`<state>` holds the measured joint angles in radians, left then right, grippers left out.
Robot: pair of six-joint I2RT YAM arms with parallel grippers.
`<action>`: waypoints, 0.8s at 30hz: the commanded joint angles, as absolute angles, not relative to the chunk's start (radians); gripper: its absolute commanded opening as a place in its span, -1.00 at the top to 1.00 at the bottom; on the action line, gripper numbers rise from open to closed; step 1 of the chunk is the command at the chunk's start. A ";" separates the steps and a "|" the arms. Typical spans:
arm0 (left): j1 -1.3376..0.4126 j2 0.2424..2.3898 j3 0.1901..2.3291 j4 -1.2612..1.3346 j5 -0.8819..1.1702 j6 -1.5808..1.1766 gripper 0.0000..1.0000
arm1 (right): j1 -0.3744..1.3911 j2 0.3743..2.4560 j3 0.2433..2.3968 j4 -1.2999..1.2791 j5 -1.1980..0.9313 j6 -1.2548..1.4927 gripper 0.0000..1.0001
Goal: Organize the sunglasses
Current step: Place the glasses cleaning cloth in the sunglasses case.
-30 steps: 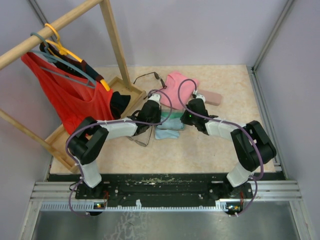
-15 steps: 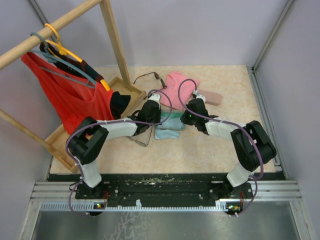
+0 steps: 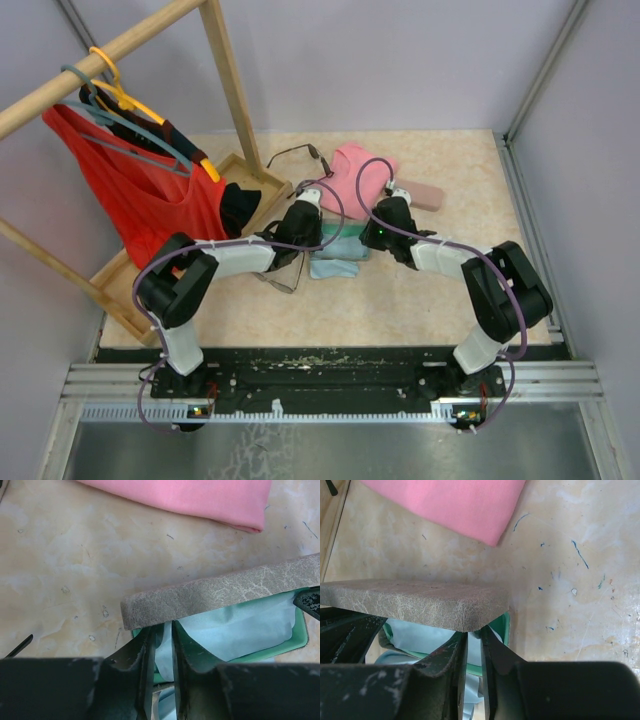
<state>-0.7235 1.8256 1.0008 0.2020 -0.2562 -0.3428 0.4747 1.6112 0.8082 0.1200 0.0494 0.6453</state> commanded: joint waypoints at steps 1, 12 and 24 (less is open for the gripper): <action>-0.718 1.825 1.004 0.211 -0.284 -0.343 0.46 | 0.468 1.608 0.859 0.162 0.043 0.627 0.61; -0.718 1.768 0.968 0.201 -0.345 -0.370 0.15 | 0.468 1.563 0.846 0.145 0.061 0.614 0.47; -0.718 1.703 0.934 0.198 -0.348 -0.387 0.15 | 0.468 1.494 0.813 0.140 0.067 0.587 0.39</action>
